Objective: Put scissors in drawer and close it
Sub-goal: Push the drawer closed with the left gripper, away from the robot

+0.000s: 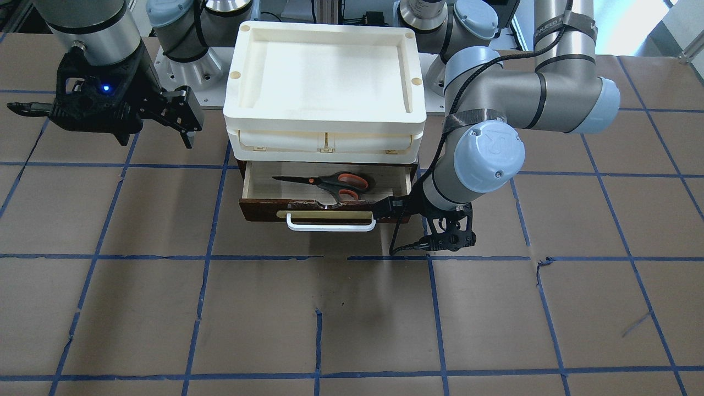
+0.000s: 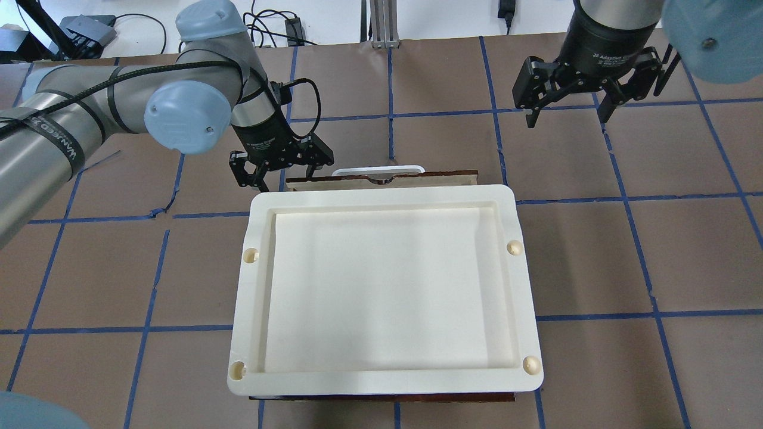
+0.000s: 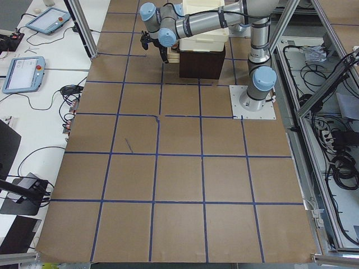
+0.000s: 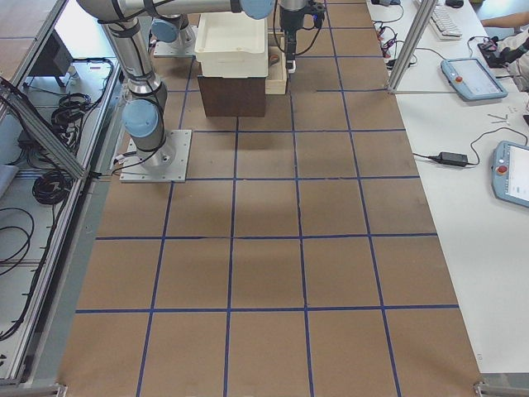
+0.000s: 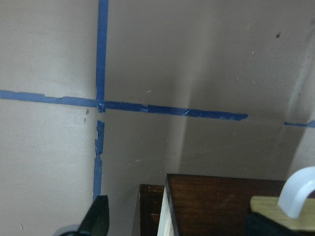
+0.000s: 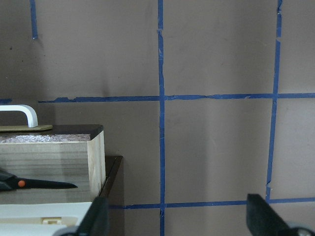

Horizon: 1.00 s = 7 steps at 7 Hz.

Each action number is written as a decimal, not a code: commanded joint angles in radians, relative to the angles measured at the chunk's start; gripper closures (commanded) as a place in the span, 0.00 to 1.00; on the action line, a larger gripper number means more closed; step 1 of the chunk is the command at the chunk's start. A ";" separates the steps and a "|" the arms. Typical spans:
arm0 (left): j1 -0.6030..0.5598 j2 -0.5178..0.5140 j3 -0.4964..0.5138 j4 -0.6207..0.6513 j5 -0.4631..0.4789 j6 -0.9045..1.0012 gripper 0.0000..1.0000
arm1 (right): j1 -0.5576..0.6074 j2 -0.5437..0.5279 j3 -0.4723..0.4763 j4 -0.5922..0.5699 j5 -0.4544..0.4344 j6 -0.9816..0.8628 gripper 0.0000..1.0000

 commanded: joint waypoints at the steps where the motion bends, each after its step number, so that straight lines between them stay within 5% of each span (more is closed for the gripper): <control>1: -0.004 0.003 -0.017 -0.019 0.001 -0.006 0.00 | 0.001 0.001 0.000 0.000 -0.001 0.000 0.00; 7: -0.012 0.014 -0.037 -0.117 0.001 -0.064 0.00 | 0.001 0.001 0.002 0.000 0.000 0.000 0.00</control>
